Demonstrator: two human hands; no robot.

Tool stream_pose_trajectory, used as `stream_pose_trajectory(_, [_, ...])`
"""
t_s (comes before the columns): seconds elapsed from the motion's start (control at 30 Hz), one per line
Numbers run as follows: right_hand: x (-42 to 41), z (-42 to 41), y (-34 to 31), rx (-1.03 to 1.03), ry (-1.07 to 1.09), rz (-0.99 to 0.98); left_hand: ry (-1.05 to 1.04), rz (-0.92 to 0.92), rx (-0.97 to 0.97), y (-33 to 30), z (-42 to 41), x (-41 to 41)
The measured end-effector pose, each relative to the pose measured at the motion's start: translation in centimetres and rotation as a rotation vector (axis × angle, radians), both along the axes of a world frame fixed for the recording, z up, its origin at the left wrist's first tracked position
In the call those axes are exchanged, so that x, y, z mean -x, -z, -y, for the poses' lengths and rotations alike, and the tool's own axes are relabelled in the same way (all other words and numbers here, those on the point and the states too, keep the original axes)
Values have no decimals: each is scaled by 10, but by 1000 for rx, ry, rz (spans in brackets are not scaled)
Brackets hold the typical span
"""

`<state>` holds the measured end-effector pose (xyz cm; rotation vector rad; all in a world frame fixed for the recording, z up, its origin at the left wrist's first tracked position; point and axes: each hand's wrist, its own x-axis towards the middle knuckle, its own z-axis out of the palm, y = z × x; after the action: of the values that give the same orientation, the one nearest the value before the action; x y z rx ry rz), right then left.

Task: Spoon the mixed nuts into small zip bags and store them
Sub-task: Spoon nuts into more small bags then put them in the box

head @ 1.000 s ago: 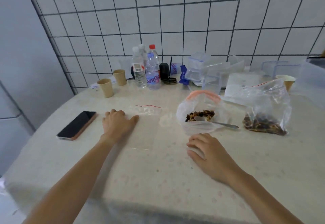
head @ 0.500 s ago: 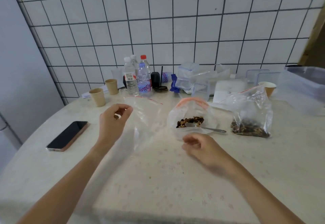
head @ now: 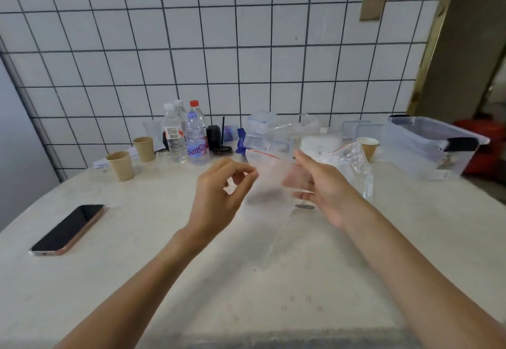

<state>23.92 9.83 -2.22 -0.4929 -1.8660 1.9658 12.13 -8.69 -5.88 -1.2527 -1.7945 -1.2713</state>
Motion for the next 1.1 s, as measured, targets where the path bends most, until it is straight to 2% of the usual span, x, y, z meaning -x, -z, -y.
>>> stream_pose_trajectory(0.13, [-14, 2, 5, -13, 98, -21, 51, -21, 23, 2, -15, -14])
stream_pose_trajectory(0.17, [-17, 2, 6, -28, 122, -36, 77, 39, 28, 2, -17, -18])
stream_pose_trajectory(0.27, [-24, 6, 8, -143, 180, -109, 131, 389, 60, -5, -21, -31])
stream_pose_trajectory(0.33, [-25, 10, 8, -273, 197, -175, 129, 519, 92, -8, -25, -35])
stream_pose_trajectory(0.5, [-27, 17, 6, -519, 203, -292, -18, 600, 113, -9, -25, -32])
stream_pose_trajectory(0.67, [-32, 9, 3, -554, 349, -315, -97, 625, 104, -16, -9, -21])
stream_pose_trajectory(0.73, [-31, 5, 5, -555, 440, -307, -74, 695, 49, -20, -7, -20])
stream_pose_trajectory(0.83, [-25, -1, 10, -406, 471, -275, 158, 926, -109, -27, -8, -21])
stream_pose_trajectory(0.97, [-13, -6, 15, 140, 241, -257, 489, 1276, -279, -26, -17, -10])
stream_pose_trajectory(1.1, [8, -16, 24, 542, 11, -309, 694, 1647, -427, -16, -35, 9])
